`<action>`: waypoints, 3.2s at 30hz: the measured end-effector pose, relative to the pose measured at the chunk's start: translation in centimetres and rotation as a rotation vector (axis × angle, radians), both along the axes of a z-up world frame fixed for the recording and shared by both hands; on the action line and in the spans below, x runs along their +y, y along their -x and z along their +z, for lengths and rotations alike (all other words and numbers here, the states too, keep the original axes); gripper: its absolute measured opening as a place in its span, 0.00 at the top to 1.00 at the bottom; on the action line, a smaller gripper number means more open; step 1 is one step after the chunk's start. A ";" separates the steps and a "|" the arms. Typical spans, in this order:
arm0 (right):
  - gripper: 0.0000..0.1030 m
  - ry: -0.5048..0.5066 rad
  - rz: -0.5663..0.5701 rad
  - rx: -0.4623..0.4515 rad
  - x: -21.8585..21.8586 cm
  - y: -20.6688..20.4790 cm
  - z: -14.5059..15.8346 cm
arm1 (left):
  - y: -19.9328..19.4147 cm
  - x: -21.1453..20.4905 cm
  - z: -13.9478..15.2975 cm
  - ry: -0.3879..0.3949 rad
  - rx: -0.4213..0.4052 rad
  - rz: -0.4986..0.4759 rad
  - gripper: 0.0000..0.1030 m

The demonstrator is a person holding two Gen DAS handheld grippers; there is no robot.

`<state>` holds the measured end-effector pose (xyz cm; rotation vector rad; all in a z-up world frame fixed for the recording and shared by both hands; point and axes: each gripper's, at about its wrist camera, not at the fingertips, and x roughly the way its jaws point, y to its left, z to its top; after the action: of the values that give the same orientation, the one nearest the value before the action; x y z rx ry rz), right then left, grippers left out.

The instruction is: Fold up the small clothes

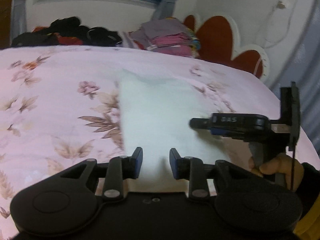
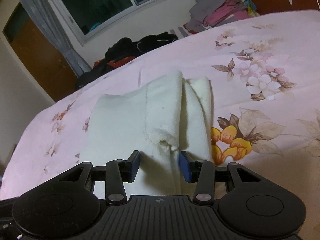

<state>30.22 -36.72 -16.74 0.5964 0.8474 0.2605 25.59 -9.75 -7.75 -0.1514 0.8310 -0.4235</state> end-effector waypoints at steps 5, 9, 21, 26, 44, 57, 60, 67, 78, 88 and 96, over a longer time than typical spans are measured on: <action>0.58 -0.038 -0.006 -0.005 0.0 -1.3 -0.2 | -1.4 1.0 -0.7 0.002 0.014 0.052 0.72; 0.60 -0.032 -0.017 -0.006 0.2 -1.6 0.0 | -3.4 1.2 -1.2 0.016 0.031 0.090 0.72; 0.90 0.114 -0.032 -0.069 -1.8 1.2 2.3 | -6.1 -1.3 -2.3 0.046 0.048 0.065 0.72; 0.90 0.150 -0.041 -0.036 -1.7 0.8 0.4 | -6.1 -2.4 -4.0 0.017 0.090 0.043 0.66; 0.65 0.118 0.018 0.081 -0.8 7.9 0.7 | -5.7 -3.0 -5.0 -0.020 0.127 0.050 0.65; 0.95 0.334 0.027 0.062 -0.3 8.9 0.4 | -4.8 -4.3 -4.4 -0.061 0.140 0.061 0.64; 0.94 0.287 0.038 0.071 -0.9 8.9 0.9 | -4.8 -3.9 -3.9 -0.058 0.158 0.048 0.62; 0.46 0.152 -0.072 -0.004 -3.9 6.8 3.9 | -5.8 -1.6 -0.9 -0.006 0.109 0.085 0.41; 0.46 0.038 -0.132 -0.006 -4.8 -3.2 2.7 | -12.5 -1.4 -1.5 0.034 0.131 0.175 0.42; 0.91 0.048 -0.101 0.034 -4.1 -7.1 -0.2 | -16.1 -2.0 -3.1 0.045 0.131 0.194 0.45; 0.95 0.159 -0.108 0.015 -4.3 -4.7 -1.1 | -15.7 -3.3 -3.9 0.015 0.123 0.150 0.39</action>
<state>34.97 -40.97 -17.81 0.4941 0.8391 0.0898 41.26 -13.03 -11.70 -0.2537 0.9311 -0.2812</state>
